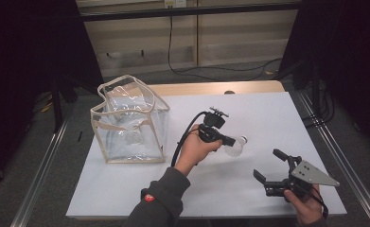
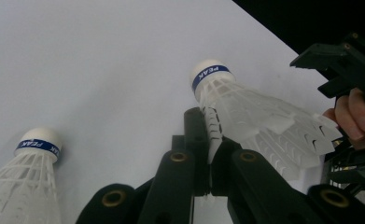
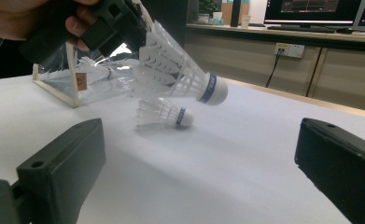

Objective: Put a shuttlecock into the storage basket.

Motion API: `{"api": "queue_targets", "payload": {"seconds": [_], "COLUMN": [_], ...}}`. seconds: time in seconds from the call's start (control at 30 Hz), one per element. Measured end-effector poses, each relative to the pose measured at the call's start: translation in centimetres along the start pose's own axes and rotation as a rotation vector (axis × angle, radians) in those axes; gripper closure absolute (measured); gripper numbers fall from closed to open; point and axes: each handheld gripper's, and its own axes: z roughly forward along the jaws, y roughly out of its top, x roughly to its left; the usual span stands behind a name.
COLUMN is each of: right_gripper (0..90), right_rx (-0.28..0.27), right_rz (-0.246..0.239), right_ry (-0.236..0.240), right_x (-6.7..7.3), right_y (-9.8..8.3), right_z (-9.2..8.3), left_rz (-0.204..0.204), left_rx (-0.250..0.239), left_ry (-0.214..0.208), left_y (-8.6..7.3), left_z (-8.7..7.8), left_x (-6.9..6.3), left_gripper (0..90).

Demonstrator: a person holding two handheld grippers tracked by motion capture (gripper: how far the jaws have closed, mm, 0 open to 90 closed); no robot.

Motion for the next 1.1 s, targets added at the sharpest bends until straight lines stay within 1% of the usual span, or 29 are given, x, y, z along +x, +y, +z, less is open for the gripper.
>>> {"api": "queue_targets", "payload": {"seconds": [0.13, 0.2, 0.23, 0.3, 0.37, 0.43, 0.57, 0.67, 0.73, 0.77, 0.87, 1.1], "right_gripper": [1.7, 1.6, 1.6, 1.7, 1.6, 1.6, 1.6, 1.6, 1.7, 1.6, 1.6, 1.7], "right_rx": [0.003, -0.002, -0.003, -0.002, -0.002, -0.002, -0.003, -0.004, -0.005, -0.005, -0.003, -0.005], "right_rz": [0.004, 0.005, 0.004, 0.004, 0.002, 0.002, 0.002, 0.000, 0.000, -0.001, 0.000, -0.003], "right_ry": [-0.003, -0.004, -0.003, -0.003, -0.002, -0.002, -0.002, 0.000, 0.000, 0.000, -0.002, 0.002], "right_x": [0.0, 0.0, 0.0, 0.0, 0.0, 0.0, 0.0, 0.0, 0.0, 0.0, 0.0, 0.0], "right_y": [0.0, 0.0, 0.0, 0.0, 0.0, 0.0, 0.0, 0.0, 0.0, 0.0, 0.0, 0.0], "right_z": [0.0, -0.1, -0.1, -0.1, 0.0, 0.0, -0.1, 0.0, 0.0, 0.0, -0.1, -0.1], "left_rz": [0.007, -0.001, 0.003, 0.006, 0.010, 0.001, -0.013, -0.020, -0.019, -0.020, -0.015, -0.024], "left_rx": [0.011, 0.006, 0.002, 0.004, 0.008, 0.006, -0.002, -0.004, -0.008, -0.003, 0.000, -0.006], "left_ry": [0.007, 0.005, 0.008, 0.000, 0.007, 0.009, -0.001, 0.003, 0.000, 0.007, 0.010, 0.019], "left_y": [0.2, 0.3, 0.4, 0.5, 0.6, 0.6, 0.7, 0.7, 0.8, 0.9, 1.1, 1.4], "left_z": [-0.7, -0.9, -1.0, -1.3, -1.5, -1.8, -2.3, -2.7, -2.9, -3.1, -3.5, -4.6], "left_x": [0.0, 0.0, 0.0, 0.0, 0.0, 0.1, 0.4, 0.6, 0.6, 0.6, 0.7, 0.8], "left_gripper": [89.9, 89.9, 89.9, 89.8, 89.9, 89.9, 89.8, 89.9, 89.9, 89.9, 89.9, 89.9]}}
